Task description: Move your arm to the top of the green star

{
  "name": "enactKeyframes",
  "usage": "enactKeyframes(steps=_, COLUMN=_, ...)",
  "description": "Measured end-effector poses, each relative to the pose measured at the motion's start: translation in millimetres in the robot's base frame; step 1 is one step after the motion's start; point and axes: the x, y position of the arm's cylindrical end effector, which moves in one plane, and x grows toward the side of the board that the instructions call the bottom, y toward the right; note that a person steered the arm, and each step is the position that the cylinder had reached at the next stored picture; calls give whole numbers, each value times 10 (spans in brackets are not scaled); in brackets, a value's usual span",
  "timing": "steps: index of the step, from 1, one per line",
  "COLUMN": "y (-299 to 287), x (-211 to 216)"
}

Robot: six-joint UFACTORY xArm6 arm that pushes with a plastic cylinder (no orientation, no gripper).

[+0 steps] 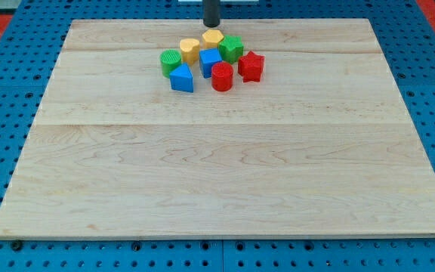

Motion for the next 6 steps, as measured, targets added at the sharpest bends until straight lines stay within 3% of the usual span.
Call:
enactKeyframes(steps=4, y=59, x=87)
enactKeyframes(steps=6, y=626, x=109)
